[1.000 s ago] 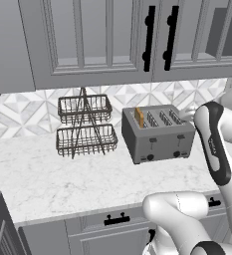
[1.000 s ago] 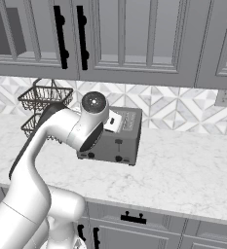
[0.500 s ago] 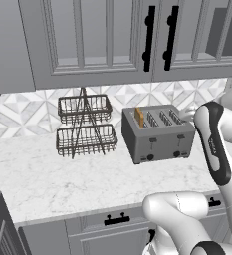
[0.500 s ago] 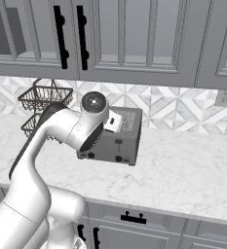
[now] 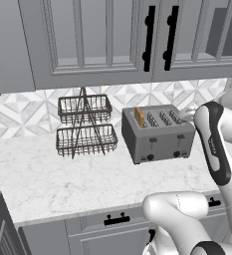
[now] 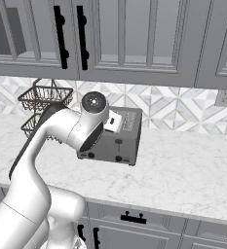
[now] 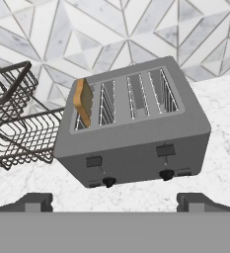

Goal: Start the toaster. Once the lever pops up, take the bread to the plate on the dining counter.

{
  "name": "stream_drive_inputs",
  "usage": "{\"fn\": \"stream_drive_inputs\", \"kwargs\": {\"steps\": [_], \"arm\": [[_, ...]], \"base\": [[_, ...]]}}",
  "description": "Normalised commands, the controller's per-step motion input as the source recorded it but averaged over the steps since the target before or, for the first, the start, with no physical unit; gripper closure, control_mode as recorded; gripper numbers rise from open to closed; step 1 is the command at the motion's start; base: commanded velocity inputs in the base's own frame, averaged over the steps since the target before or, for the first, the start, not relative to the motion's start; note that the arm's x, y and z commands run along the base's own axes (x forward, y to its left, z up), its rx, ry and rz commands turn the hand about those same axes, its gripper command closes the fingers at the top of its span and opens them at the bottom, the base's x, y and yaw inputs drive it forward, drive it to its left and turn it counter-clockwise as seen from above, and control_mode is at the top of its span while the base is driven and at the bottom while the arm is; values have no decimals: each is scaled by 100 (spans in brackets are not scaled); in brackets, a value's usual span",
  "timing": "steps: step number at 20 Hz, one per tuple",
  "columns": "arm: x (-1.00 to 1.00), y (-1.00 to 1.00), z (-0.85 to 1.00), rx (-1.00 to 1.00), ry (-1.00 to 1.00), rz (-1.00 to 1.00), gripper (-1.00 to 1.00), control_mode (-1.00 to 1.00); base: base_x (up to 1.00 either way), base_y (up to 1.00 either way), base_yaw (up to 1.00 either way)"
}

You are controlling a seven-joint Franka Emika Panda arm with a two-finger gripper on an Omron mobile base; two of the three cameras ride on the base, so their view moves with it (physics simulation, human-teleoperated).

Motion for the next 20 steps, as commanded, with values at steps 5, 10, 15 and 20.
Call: {"fn": "stream_drive_inputs", "kwargs": {"steps": [5, 10, 15, 20], "arm": [[0, 0, 0, 0, 0, 0, -100, -100], [0, 0, 0, 0, 0, 0, -100, -100], [0, 0, 0, 0, 0, 0, -100, -100], [0, 0, 0, 0, 0, 0, -100, -100]], "base": [[0, 0, 0], [0, 0, 0], [0, 0, 0], [0, 0, 0]]}}
